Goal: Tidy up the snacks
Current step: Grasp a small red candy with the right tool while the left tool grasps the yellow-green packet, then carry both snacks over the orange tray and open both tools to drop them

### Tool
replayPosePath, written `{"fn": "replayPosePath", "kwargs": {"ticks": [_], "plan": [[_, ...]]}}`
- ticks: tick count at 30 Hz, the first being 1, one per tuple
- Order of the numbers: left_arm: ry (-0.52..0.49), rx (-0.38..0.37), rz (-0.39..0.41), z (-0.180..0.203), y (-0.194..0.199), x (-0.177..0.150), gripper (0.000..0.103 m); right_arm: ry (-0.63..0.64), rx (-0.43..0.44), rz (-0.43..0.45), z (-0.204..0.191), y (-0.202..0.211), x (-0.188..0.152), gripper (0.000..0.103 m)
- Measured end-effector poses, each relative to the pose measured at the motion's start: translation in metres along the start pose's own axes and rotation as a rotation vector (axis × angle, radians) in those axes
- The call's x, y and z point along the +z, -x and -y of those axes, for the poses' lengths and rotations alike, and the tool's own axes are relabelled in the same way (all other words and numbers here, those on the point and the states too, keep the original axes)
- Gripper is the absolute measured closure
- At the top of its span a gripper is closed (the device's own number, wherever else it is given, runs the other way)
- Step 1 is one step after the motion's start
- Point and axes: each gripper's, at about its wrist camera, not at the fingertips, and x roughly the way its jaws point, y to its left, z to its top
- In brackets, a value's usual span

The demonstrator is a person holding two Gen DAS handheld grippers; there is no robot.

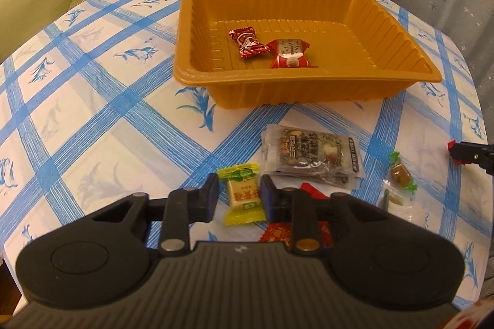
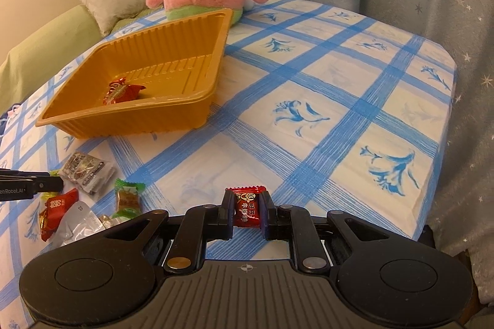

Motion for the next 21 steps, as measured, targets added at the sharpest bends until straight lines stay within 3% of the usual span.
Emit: {"fn": "replayPosePath", "kwargs": {"ticks": [12,21], "plan": [[-0.016,-0.013,-0.002,-0.003,0.006,-0.004,0.085,0.005,0.015,0.016,-0.003,0.004,0.005,0.086],[-0.007,-0.029,0.053,-0.009,0.036,0.005,0.085,0.027,0.052,0.056,-0.012,0.015,0.019,0.086]]}}
